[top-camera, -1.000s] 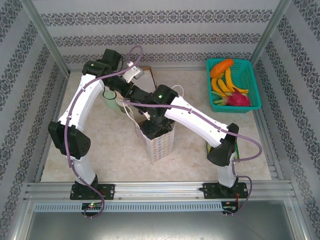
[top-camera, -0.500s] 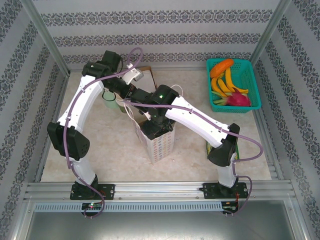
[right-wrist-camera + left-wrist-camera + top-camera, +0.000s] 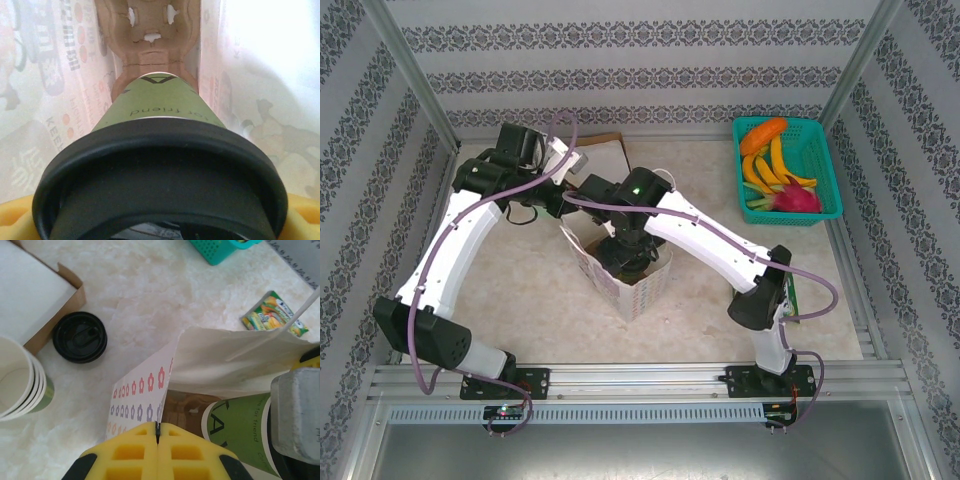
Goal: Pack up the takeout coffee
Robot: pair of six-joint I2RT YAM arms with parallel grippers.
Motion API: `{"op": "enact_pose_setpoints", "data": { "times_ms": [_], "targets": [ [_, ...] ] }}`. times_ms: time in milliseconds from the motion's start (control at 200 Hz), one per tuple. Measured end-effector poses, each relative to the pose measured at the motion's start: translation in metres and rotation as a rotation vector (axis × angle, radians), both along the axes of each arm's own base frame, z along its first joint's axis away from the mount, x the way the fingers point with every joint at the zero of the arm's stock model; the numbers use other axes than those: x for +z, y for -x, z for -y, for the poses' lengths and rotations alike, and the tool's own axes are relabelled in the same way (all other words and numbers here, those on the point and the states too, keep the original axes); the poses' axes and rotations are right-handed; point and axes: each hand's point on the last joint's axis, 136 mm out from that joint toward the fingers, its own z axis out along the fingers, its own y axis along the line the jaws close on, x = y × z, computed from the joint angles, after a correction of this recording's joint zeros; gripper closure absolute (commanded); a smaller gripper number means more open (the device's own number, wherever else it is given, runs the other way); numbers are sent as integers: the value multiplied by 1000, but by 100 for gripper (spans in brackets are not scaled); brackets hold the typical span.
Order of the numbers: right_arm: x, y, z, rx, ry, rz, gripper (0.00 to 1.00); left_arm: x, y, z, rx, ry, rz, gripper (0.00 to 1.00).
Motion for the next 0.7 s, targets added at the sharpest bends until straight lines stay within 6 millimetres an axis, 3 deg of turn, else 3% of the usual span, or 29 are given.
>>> {"op": "enact_pose_setpoints", "data": {
  "times_ms": [230,700],
  "targets": [
    [-11,0,-4,10,19,-27,29,-9,-3,-14,83,-57,-12,100],
    [-18,3,-1,36,41,-43,29,-9,3,-17,123,-42,-33,100]
  ]
}}
